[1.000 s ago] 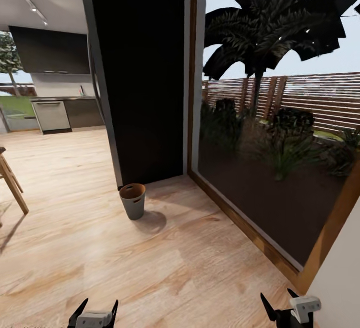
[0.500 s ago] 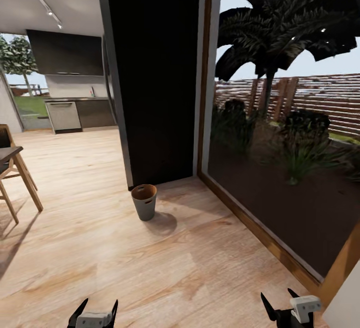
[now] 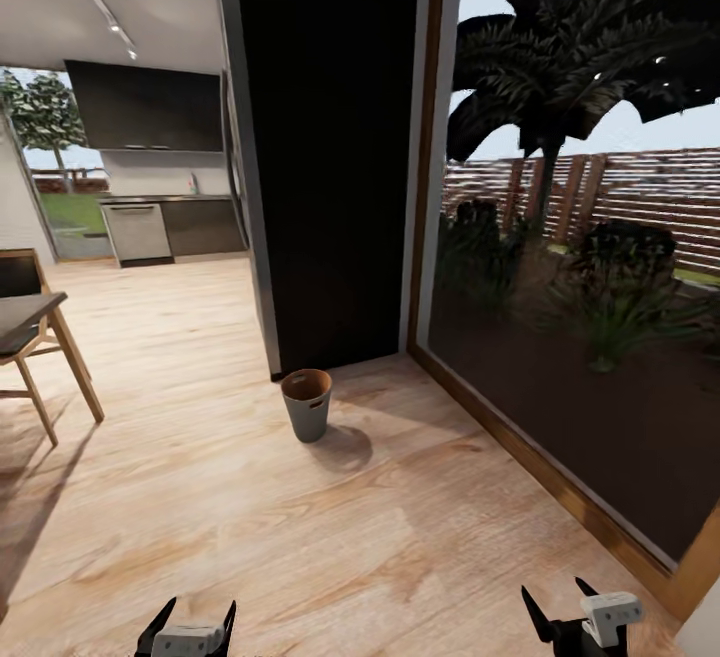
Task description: Put the three can of soda from the living room inside the tash can in the kitchen.
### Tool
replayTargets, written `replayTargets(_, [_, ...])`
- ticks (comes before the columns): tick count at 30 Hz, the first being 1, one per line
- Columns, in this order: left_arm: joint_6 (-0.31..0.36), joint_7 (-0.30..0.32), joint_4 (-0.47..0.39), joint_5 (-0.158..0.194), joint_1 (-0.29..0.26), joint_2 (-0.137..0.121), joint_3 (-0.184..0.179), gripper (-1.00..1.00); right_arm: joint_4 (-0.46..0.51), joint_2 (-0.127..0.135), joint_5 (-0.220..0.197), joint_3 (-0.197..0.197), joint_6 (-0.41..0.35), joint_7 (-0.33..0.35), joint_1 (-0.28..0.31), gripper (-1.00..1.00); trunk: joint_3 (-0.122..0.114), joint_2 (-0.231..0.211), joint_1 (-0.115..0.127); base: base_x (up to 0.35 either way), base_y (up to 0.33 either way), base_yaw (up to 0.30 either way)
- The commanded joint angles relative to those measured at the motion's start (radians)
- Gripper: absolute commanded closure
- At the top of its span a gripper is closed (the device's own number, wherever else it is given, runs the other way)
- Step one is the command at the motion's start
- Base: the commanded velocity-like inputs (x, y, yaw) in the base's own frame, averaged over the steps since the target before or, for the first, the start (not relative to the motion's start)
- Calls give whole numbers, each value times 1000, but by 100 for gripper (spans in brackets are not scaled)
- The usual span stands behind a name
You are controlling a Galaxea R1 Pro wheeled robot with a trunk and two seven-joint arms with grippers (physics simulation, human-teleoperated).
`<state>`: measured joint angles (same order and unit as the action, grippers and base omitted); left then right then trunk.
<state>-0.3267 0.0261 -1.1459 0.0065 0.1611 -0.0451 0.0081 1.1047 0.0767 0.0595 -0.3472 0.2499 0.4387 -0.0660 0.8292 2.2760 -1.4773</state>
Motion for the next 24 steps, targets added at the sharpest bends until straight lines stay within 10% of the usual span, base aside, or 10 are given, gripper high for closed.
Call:
replayTargets(1, [0,0,0,0,0,0,0,-100,0,0,0,0,0,0,0,-100,0,0,0,0,103,157])
replayTargets(24, [0,0,1,0,0,0,0,-100,0,-1,0,0,0,0,0,-100,0,0,0,1,17,235])
